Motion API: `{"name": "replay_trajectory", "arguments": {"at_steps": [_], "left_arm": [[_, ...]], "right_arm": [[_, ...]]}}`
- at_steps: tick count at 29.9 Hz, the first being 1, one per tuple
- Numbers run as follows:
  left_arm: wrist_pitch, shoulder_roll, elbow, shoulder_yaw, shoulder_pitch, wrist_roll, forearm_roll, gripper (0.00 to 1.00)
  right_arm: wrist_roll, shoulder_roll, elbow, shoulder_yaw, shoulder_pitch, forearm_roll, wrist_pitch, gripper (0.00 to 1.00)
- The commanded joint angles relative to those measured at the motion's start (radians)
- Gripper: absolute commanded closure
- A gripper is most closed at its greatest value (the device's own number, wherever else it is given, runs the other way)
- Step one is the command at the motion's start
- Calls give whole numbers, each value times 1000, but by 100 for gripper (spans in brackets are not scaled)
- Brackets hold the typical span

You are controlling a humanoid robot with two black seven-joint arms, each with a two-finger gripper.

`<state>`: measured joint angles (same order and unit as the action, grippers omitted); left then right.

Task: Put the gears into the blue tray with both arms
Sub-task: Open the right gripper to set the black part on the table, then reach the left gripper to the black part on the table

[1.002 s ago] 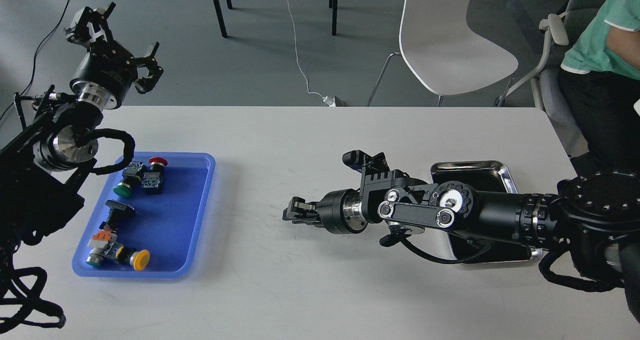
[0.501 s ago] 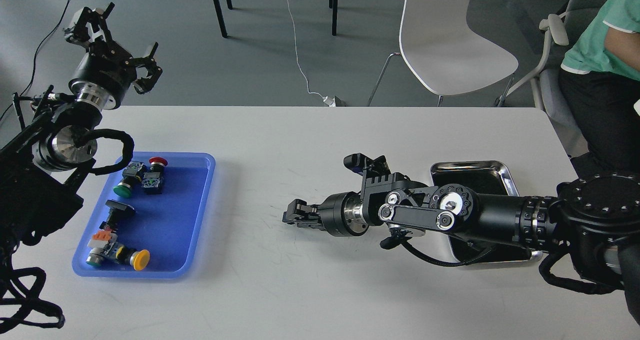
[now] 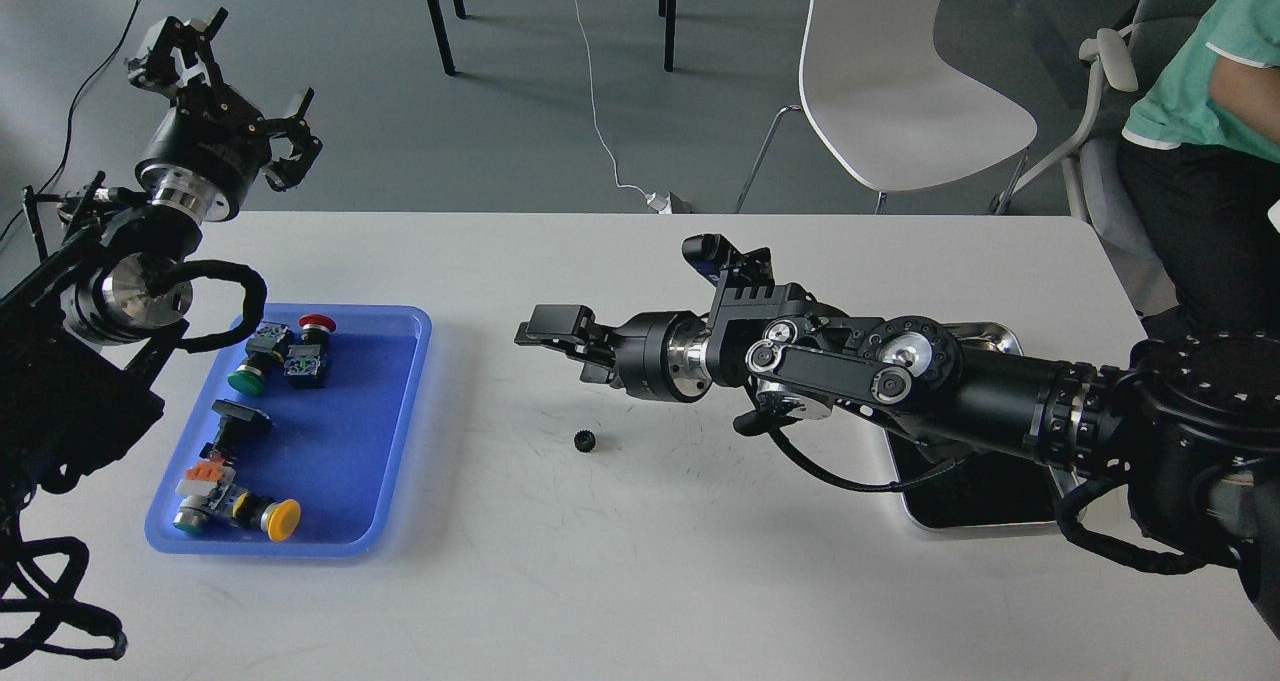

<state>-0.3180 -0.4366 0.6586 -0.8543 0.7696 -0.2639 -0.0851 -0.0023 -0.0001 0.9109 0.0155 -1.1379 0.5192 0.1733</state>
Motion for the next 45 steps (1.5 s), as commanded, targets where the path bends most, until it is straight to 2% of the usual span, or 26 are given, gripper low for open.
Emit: {"name": "replay_trajectory", "arguments": {"at_steps": [1,6,11,15,19,23,29,36,40,45], "left_arm": [[5,-4,3,0,0,0,-62,2],[13,-27,78,3,-1,2,-122,2],[11,-66,174,11,-15,11,-234,2],[23,-160,343,89,-29,9,-329,2],[80,-241,547,176,-46,9,-344,2],[129,-290,693,270,-49,9,-479,2],[184,-294,792,363,-75,8,-902,2],[249,-241,825,419,-141,18,-1486,2],[324,-211,812,465,-203,61,-1781,2],[332,-156,773,472,-240,66,-2054,4]], "right_arm": [[4,0,-3,-126,13,-10,2,5],[7,-222,3,-348,75,-59,55,5],[7,-397,0,-623,231,-152,136,4],[8,-504,-7,-808,361,-237,210,3],[8,-583,-26,-897,449,-378,255,3],[8,-609,-37,-907,504,-436,265,3],[12,-607,-67,-924,541,-470,265,3],[12,-601,-78,-922,541,-472,265,3],[12,-601,-78,-918,541,-472,265,3],[10,-600,-78,-901,543,-470,261,3]]}}
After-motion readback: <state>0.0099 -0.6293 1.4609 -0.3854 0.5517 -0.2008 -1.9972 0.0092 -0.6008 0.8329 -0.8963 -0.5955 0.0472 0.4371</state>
